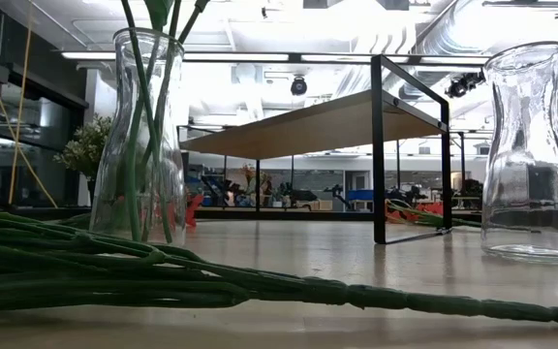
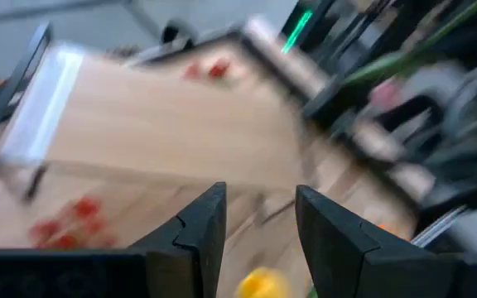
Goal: Pick and place flowers into a vace then onto a shelf
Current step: Put the pink tulip into the left transparent vase
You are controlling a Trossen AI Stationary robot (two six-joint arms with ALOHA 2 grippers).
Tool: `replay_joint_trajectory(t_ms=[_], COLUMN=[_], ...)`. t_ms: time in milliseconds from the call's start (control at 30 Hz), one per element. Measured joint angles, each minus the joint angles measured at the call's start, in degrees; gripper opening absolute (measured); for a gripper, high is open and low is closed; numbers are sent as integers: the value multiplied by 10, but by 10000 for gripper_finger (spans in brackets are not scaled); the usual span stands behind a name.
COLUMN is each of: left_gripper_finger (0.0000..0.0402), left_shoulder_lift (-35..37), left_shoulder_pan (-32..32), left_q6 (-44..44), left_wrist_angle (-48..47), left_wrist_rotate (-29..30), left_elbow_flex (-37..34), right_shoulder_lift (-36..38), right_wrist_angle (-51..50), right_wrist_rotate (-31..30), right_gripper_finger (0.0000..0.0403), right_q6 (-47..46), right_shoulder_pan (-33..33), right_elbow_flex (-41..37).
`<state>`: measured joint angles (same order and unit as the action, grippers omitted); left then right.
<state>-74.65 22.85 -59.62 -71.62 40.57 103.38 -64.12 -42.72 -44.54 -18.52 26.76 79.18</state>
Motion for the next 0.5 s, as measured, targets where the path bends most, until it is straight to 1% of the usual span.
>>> replay_joint_trajectory(t_ms=[133, 267, 367, 500], left_gripper_finger=[179, 179, 179, 179], left_shoulder_lift=[0, 0, -1, 0], left_shoulder_pan=[0, 0, 0, 0], left_q6=[50, 99, 114, 113], left_wrist_angle=[58, 143, 186, 214], left_wrist_rotate=[10, 11, 5, -12], left_elbow_flex=[43, 51, 50, 50], right_shoulder_lift=[0, -4, -15, -35], right_wrist_angle=[62, 146, 209, 264], right_wrist_rotate=[-37, -76, -105, -132], right_gripper_finger=[3, 2, 3, 3], right_q6=[122, 271, 379, 506], right_shoulder_pan=[-15, -21, -20, -20], right_elbow_flex=[0, 0, 0, 0])
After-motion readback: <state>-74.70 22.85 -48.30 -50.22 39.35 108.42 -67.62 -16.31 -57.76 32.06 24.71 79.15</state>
